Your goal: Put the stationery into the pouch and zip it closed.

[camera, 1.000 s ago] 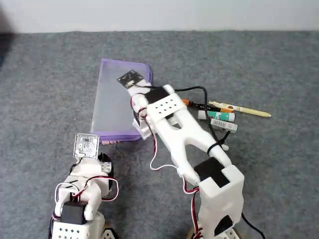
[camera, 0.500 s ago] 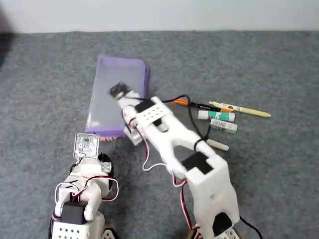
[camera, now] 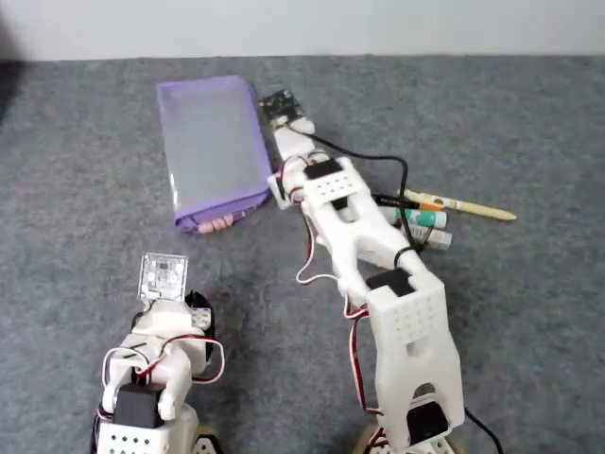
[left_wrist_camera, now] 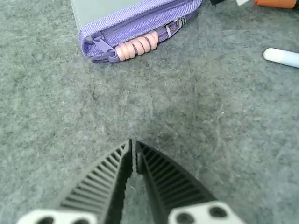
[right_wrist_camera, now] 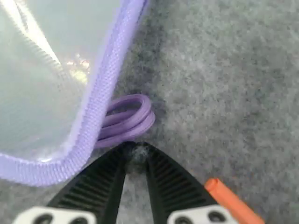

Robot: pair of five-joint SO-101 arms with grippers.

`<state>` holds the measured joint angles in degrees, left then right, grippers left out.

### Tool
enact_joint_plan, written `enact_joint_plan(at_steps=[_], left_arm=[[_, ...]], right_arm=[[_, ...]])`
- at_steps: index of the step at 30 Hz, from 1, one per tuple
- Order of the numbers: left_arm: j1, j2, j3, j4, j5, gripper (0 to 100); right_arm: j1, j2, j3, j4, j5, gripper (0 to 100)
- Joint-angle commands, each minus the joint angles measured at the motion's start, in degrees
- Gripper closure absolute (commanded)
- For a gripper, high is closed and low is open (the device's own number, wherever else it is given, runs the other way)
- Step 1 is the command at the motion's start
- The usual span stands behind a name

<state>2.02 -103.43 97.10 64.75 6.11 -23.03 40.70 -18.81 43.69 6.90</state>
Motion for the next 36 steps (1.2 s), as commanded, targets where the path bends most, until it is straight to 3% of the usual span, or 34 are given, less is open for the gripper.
enact_joint_plan(at_steps=[1,5,9,16,29,31,34,36], left_arm=[[-0.4,-0.1,-0.6,-1.2,-0.3,99],[-0.4,-0.1,-0.6,-1.2,-0.3,99],[-0.4,-0.1,-0.6,-1.2,-0.3,99],[-0.4,-0.1,-0.6,-1.2,-0.3,99],[-0.4,-0.1,-0.6,-1.2,-0.3,99],[-0.4,-0.1,-0.6,-1.2,-0.3,99],[-0.4,-0.1,-0.6,-1.2,-0.3,99],[-0.4,-0.1,-0.6,-1.2,-0.3,99]], right_arm=[[-0.7,-2.9,-3.8,6.8,0.5,96.8],[-2.2,-4.3,-3.8,12.4,0.5,85.9],[-1.4,-4.1,-4.3,9.9,0.5,75.8],[-0.8,-2.9,-4.3,1.5,0.5,71.4],[-1.9,8.0,-6.6,-7.6,14.5,72.2],[-2.3,8.3,-6.8,-7.5,17.7,77.9],[-2.8,8.4,-6.8,-7.5,24.8,96.9],[-2.7,8.2,-6.7,-6.7,29.5,96.9]])
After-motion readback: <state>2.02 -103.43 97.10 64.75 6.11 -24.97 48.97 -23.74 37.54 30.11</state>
